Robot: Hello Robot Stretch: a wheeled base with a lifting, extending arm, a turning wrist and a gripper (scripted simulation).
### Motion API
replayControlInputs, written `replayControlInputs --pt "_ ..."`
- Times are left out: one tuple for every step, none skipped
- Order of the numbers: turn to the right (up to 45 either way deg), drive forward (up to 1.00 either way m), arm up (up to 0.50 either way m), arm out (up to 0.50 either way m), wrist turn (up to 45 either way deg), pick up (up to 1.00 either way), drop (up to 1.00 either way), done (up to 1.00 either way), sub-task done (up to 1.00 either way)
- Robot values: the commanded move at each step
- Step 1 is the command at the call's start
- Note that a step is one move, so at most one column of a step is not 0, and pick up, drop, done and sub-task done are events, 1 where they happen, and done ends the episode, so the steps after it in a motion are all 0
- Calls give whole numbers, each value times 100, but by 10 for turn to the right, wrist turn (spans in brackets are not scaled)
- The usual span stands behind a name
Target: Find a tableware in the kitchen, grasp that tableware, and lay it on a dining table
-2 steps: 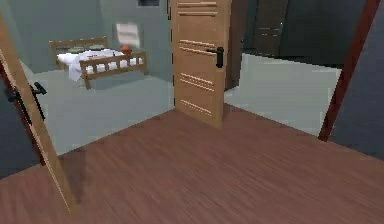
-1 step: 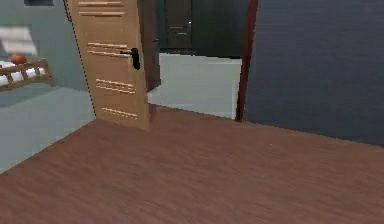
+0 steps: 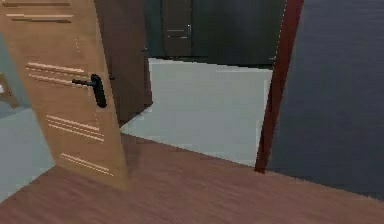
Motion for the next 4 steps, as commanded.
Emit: replayControlInputs --pt "0 100 0 0 0 0 0 0 0" --pt "60 0 0 0 0 0 0 0 0" --pt "0 55 0 0 0 0 0 0 0" --pt "150 0 0 0 0 0 0 0 0"
